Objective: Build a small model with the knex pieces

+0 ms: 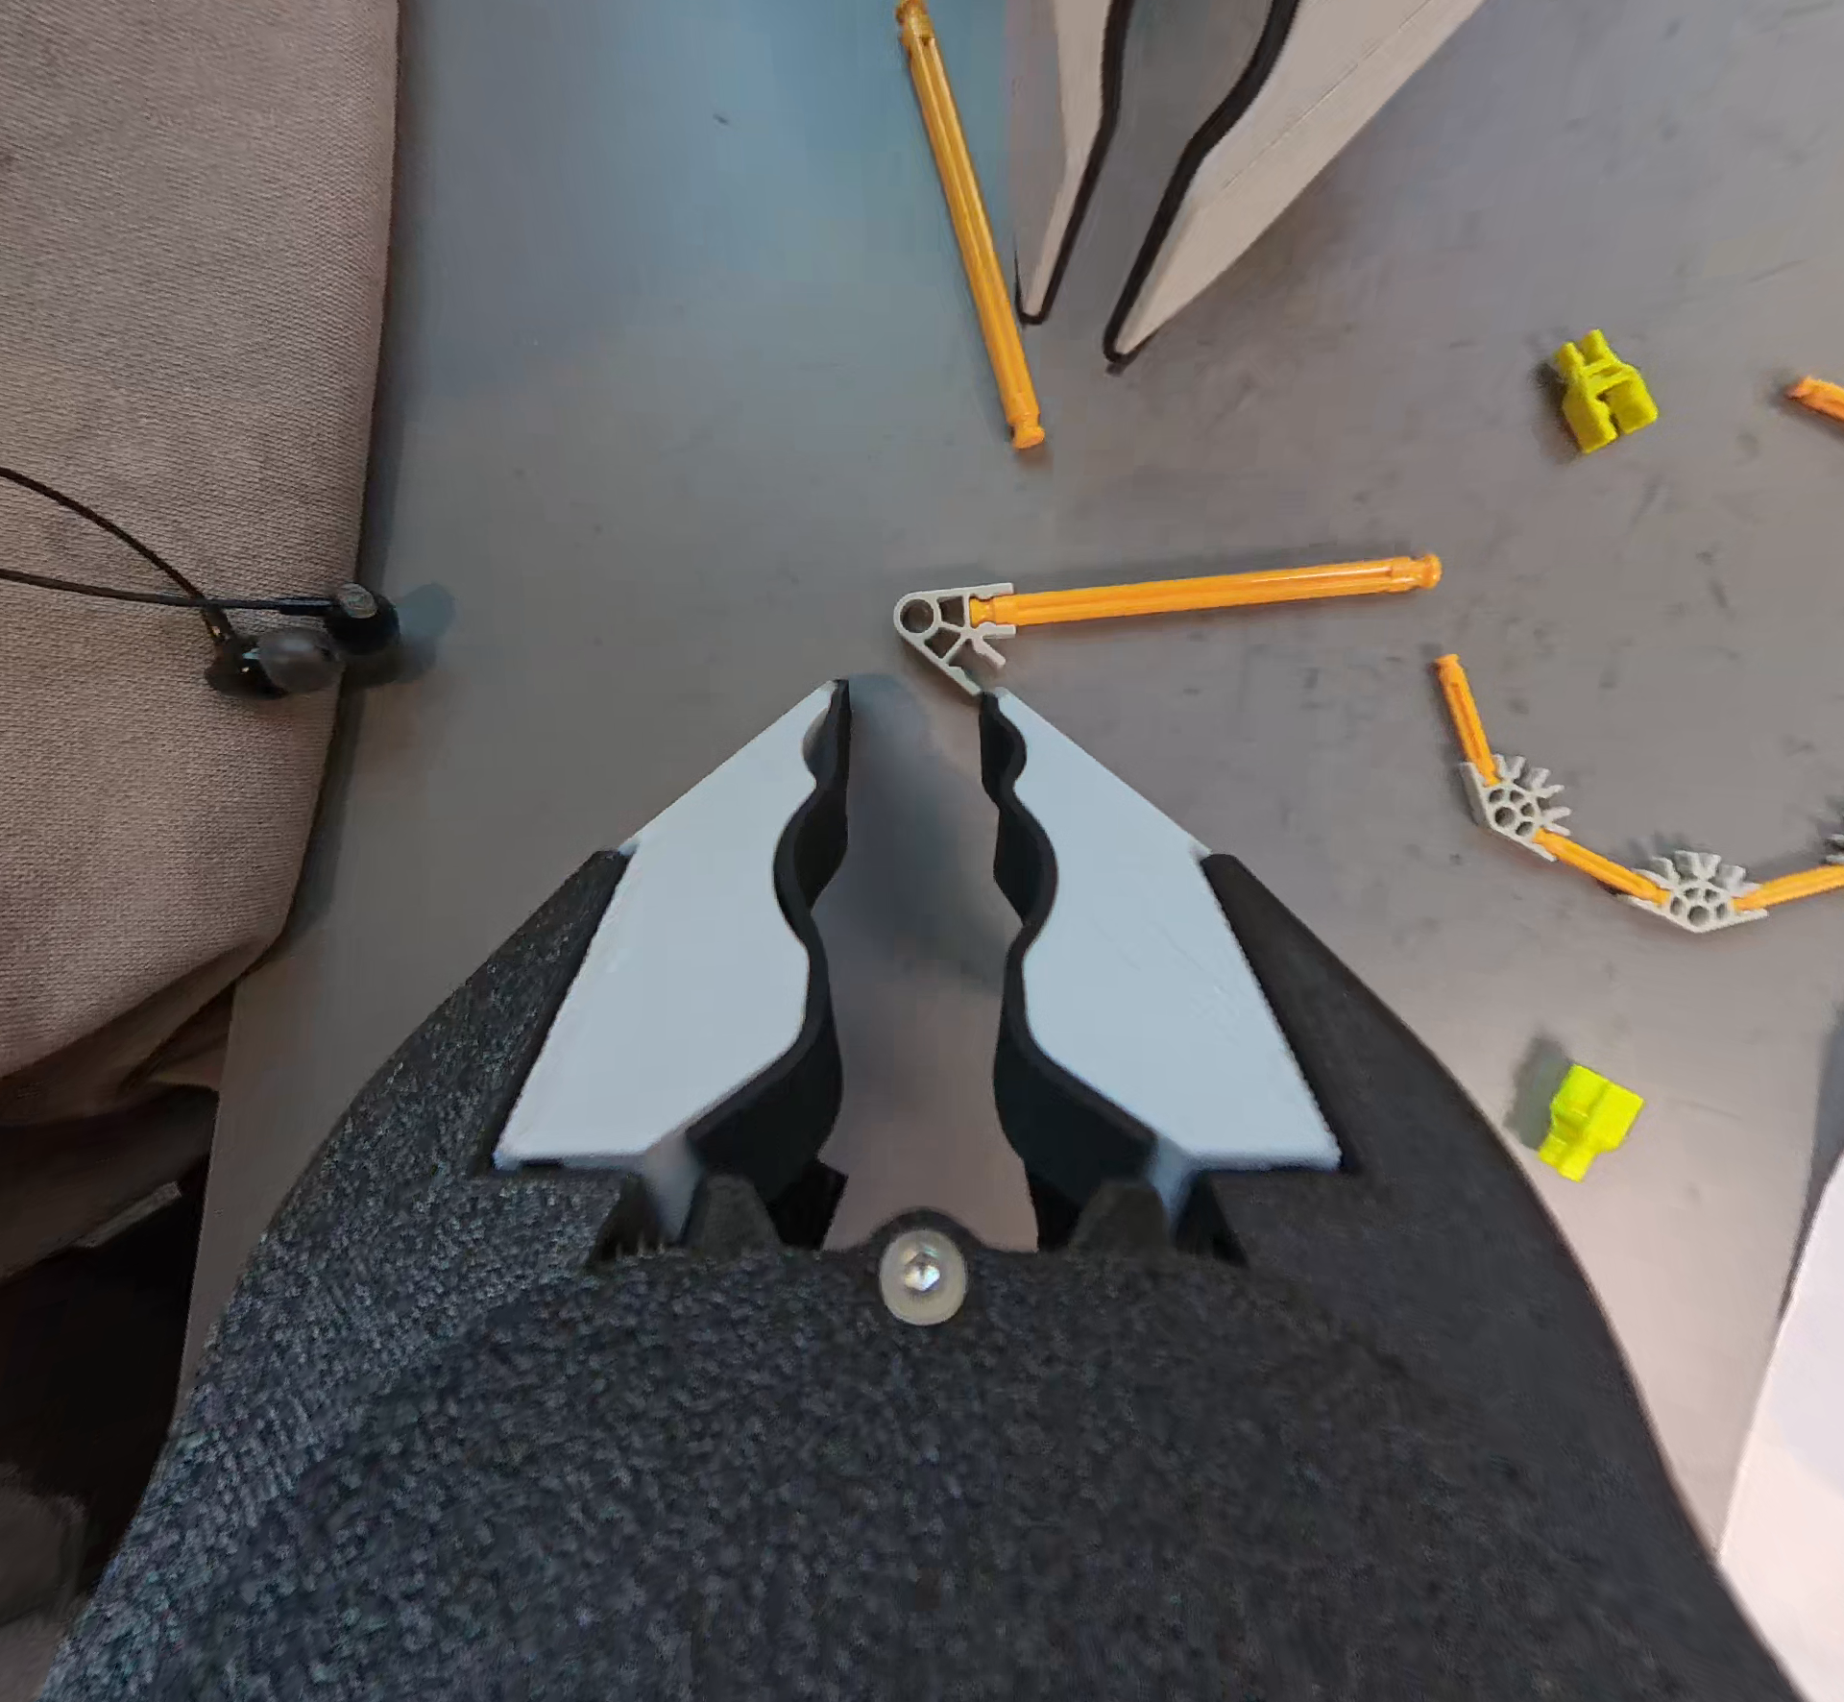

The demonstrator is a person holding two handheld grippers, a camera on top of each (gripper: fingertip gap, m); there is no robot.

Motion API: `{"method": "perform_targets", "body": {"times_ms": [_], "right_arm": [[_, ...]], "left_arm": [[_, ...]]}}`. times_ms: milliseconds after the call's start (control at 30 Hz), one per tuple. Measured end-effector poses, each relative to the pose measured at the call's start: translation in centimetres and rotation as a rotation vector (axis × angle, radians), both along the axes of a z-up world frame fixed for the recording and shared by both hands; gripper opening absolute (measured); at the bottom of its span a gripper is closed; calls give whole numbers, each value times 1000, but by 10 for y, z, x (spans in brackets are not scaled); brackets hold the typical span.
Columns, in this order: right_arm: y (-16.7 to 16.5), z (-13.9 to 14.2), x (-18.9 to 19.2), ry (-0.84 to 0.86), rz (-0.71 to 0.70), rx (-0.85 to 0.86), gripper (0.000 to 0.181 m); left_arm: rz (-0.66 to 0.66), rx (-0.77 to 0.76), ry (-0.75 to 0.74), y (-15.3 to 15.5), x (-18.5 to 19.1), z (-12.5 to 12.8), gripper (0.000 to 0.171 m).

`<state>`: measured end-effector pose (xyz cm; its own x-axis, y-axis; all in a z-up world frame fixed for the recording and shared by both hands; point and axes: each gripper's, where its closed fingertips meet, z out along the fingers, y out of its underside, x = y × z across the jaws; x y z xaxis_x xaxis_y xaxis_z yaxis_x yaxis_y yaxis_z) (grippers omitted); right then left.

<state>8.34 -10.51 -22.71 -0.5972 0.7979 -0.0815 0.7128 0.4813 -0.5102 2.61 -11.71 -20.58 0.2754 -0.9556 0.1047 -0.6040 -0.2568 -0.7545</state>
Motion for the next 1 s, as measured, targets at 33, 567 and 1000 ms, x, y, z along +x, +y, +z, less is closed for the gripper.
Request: {"method": "perform_targets", "body": {"times_ms": [33, 567, 1000], "right_arm": [[0, 1, 3, -5, 10, -9, 24], [-9, -1, 3, 36, 96, 20, 17], [17, 67, -31, 344, -107, -290, 24]], "left_arm": [[-17, -32, 35, -6, 0, -6, 11], [-10, -29, 171, -7, 0, -22, 5], [307, -92, -694, 51, 25, 97, 5]]}}
